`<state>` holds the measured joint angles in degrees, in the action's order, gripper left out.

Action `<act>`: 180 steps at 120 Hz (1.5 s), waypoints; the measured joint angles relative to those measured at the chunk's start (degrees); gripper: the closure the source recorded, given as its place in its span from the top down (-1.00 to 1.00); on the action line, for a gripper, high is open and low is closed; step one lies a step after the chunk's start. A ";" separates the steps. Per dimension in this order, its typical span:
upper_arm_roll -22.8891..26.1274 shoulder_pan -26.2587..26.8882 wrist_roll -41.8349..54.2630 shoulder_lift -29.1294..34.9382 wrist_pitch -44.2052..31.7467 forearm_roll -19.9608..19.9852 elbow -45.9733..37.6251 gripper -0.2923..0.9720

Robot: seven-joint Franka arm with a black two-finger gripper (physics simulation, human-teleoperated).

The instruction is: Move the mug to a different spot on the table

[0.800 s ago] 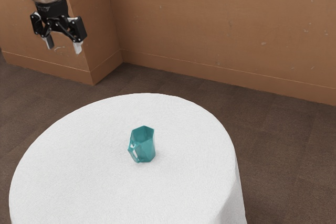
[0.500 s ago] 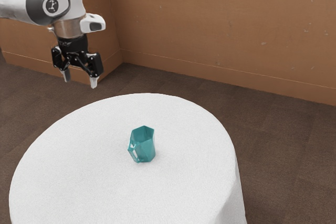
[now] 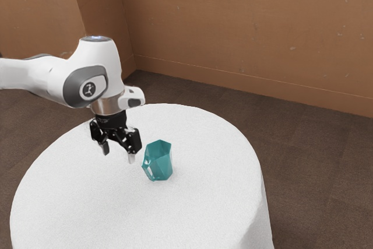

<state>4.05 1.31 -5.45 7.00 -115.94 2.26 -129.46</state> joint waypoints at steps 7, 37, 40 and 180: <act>0.30 0.19 0.09 -1.68 -1.83 0.70 -0.16 0.48; 1.01 3.07 1.48 -6.83 -7.29 -0.21 -0.29 0.47; 1.00 3.39 1.66 -7.35 -7.70 -0.54 -0.20 0.47; 0.52 1.41 8.00 -14.72 -18.54 -2.08 1.72 0.48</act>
<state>4.57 2.72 2.55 -7.72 -134.48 0.18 -127.74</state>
